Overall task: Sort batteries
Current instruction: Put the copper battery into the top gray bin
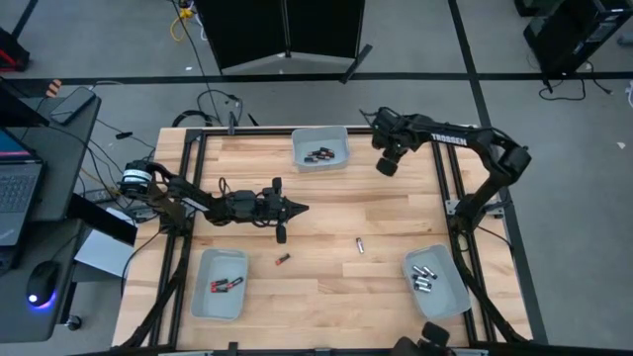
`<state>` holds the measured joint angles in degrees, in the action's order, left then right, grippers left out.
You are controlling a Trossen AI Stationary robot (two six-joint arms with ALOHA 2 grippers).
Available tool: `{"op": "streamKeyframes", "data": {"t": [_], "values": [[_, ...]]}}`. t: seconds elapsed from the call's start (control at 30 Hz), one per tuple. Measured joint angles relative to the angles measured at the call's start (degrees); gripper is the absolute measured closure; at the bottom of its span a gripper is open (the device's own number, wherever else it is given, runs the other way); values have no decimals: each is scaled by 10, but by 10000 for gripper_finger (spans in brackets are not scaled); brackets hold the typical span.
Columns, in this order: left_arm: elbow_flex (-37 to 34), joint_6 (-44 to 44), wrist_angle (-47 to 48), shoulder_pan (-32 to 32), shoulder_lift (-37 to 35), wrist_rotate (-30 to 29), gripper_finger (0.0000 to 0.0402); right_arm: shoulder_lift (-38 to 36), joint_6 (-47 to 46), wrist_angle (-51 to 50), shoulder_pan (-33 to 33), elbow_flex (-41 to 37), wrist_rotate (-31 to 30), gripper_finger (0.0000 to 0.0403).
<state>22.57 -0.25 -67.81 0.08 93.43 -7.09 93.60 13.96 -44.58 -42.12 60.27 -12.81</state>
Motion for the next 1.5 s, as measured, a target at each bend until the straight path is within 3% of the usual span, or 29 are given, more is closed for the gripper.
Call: {"op": "streamKeyframes", "data": {"t": [0.4,0.63,1.07,1.5], "values": [[0,-4,0,-1,0,0,396,14,261,-24,-16,0,5,236],[0,-4,1,-1,0,0,396,37,366,-21,-24,0,-49,211],[0,-1,2,-1,0,0,396,104,433,-4,-22,-6,-74,190],[0,0,3,-1,0,0,396,112,432,-14,-22,-6,-70,240]]}}
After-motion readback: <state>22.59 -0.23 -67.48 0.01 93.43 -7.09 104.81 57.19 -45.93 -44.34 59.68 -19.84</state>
